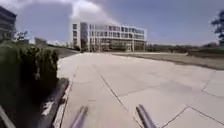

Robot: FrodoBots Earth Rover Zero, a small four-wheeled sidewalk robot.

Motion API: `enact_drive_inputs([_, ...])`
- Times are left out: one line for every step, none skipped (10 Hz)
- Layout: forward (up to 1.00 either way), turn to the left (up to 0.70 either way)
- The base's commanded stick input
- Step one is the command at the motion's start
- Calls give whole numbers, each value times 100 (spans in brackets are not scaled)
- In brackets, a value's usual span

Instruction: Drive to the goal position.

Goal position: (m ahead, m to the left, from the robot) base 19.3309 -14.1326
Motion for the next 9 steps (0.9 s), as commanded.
enact_drive_inputs([70, 0])
enact_drive_inputs([70, 6])
enact_drive_inputs([70, 24])
enact_drive_inputs([70, 35])
enact_drive_inputs([70, 35])
enact_drive_inputs([70, 35])
enact_drive_inputs([70, 35])
enact_drive_inputs([70, 35])
enact_drive_inputs([70, 13])
